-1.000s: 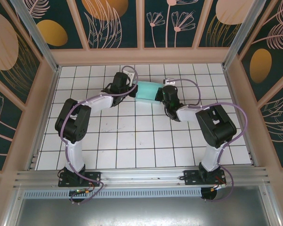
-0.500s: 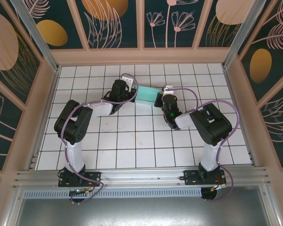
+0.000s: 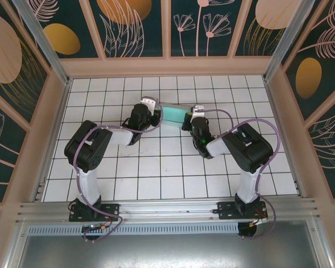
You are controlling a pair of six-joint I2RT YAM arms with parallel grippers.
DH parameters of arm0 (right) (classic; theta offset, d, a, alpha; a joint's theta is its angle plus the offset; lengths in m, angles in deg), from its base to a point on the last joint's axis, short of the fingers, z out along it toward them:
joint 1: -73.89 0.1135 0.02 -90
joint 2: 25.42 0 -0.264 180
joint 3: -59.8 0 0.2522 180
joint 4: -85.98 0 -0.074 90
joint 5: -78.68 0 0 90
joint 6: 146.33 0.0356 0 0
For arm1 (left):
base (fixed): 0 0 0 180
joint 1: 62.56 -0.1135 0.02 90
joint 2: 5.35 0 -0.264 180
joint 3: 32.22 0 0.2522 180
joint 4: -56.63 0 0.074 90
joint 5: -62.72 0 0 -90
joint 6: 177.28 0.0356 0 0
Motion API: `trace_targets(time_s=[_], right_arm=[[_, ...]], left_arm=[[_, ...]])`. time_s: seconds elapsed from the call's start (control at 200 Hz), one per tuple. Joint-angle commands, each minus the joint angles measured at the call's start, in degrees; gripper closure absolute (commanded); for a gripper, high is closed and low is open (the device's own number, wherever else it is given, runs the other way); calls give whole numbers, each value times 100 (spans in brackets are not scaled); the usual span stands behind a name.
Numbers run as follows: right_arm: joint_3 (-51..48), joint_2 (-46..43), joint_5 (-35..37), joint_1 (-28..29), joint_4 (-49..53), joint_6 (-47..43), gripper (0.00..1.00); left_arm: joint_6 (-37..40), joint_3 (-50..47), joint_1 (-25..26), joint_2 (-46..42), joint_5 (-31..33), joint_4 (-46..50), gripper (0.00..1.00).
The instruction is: Fold the paper box
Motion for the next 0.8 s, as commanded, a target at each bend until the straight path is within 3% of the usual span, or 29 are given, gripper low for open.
trace_targets(time_s=[0.0,0.305,0.57,0.795], right_arm=[[-135,-90,155,169,-821,128,100],[-416,95,412,391,-1327,40,100],[-373,130,215,428,-1373,-103,100],[-494,35,56,437,-1654,-180,79]], left_arm=[[-145,-301,34,-205,246,-261,100],[-124,-780,74,-126,150,-841,99],[-68,-809,85,-10,248,-950,100],[90,-667,86,35,459,-714,100]])
